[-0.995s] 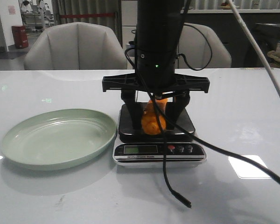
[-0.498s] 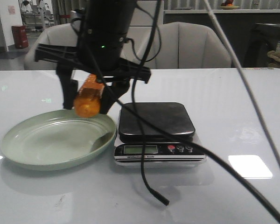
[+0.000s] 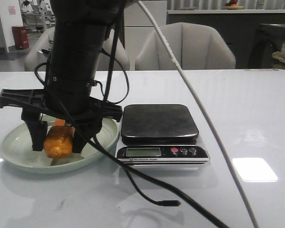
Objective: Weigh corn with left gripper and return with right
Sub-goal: 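Carry the corn with the right gripper over the green plate and lower it, then open the right gripper and lift it away from the plate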
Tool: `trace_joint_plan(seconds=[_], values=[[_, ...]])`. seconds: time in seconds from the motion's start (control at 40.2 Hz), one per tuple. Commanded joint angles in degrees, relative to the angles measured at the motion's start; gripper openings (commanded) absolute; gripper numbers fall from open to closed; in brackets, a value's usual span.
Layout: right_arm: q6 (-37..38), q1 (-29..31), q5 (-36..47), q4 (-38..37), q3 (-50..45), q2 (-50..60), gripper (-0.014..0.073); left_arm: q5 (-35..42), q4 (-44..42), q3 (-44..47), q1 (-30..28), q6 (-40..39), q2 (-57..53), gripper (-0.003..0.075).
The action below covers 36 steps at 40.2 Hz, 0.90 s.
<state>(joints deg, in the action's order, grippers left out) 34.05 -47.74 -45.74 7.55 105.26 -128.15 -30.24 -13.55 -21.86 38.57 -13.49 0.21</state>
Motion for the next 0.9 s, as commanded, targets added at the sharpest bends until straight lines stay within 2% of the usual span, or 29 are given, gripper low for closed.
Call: trace_joint_plan(seconds=[0.0,0.373,0.523,0.871], values=[[-0.7,0.0,2.6,0.1,2.1,3.6,0.0517,4.6,-0.4,-1.5,0.1,-0.2,0.8,0.0114],[-2.7,2.4,1.4,-2.0,2.1,7.5,0.0537,4.6,-0.4,-1.5,0.1,-0.2,0.8,0.0114],[-8.9,4.5,-0.3,-2.1,2.1,12.2,0.0537,4.6,-0.4,-1.5,0.1,-0.2,0.8,0.0114],[-24.8,11.9,-11.3,-1.6,-0.2,21.2,0.0535,4.6,-0.4,-1.5,0.1,-0.2,0.8,0.0114]])
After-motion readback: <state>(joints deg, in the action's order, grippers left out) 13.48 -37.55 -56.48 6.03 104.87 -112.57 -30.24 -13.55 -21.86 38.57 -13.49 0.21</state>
